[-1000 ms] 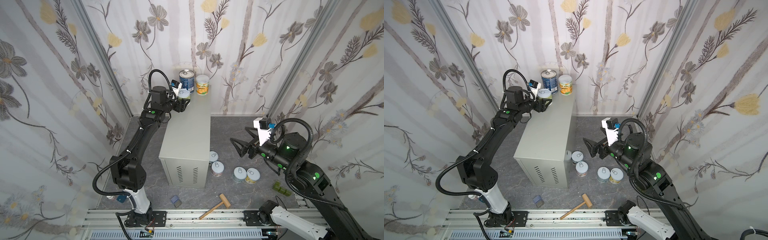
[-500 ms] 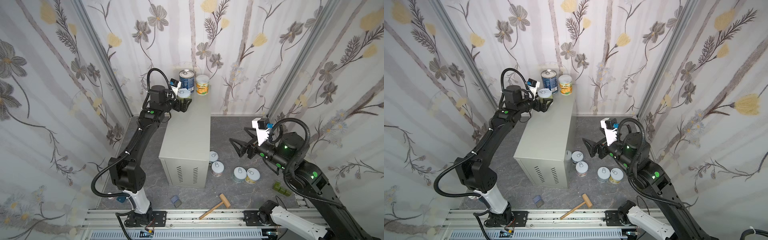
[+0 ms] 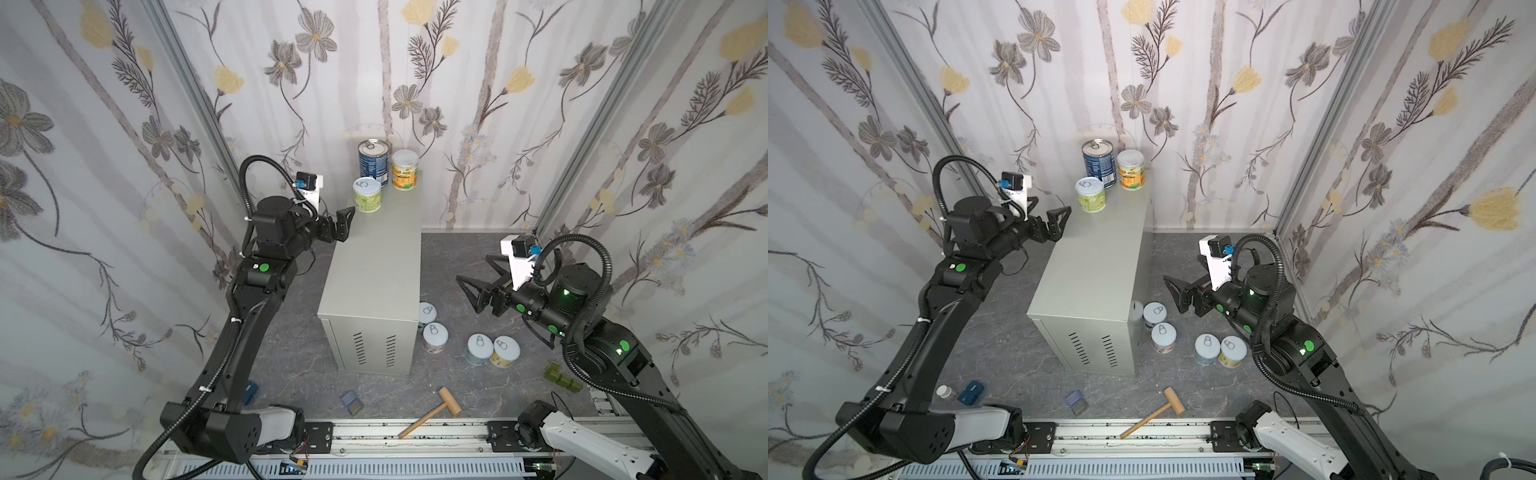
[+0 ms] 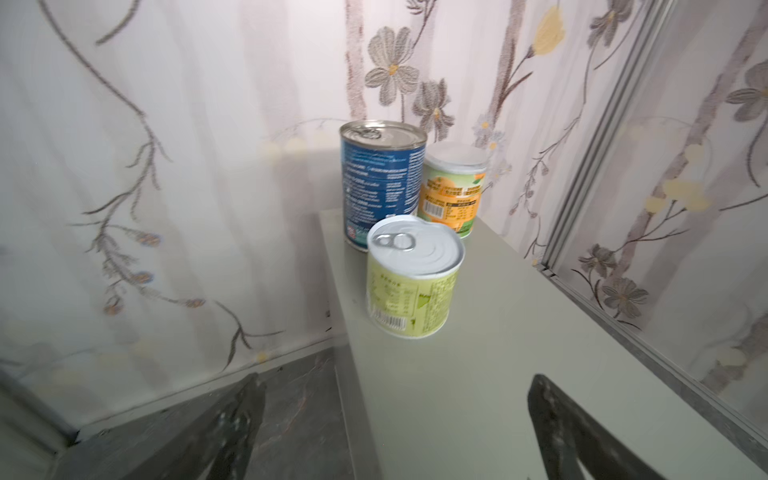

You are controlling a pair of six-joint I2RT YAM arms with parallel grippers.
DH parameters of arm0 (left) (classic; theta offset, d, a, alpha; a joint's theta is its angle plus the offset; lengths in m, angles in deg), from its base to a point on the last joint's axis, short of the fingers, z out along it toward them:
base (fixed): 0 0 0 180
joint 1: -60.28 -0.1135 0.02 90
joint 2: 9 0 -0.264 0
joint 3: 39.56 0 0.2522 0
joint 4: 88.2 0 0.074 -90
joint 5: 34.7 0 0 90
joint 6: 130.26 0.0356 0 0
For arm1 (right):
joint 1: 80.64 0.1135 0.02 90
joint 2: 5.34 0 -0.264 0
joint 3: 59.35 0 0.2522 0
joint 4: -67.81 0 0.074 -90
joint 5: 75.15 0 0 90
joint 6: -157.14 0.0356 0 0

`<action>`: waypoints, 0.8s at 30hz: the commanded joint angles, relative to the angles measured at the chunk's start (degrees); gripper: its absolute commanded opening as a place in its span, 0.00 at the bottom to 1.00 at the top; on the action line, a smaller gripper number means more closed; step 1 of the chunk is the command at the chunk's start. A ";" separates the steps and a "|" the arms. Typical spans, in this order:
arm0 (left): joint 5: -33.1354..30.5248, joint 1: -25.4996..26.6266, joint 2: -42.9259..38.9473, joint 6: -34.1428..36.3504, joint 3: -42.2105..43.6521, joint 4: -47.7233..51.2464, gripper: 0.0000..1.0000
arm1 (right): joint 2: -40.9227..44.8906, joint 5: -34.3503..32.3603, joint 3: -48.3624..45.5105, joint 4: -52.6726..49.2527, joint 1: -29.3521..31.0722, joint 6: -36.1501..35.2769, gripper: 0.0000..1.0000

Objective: Place and organize the canned foods onto the counter

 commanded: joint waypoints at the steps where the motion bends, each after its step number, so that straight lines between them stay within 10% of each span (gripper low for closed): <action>1: -9.38 -1.12 -4.98 -2.39 3.55 2.70 1.00 | -1.32 -3.33 -0.64 3.64 0.08 3.17 1.00; 10: -17.96 -6.66 -10.84 -7.73 10.41 12.22 1.00 | -5.87 -11.34 0.22 4.43 0.09 7.31 1.00; 24: -10.87 -7.62 -16.41 -15.36 20.40 16.96 1.00 | -16.33 -15.74 2.86 6.32 -1.58 9.96 1.00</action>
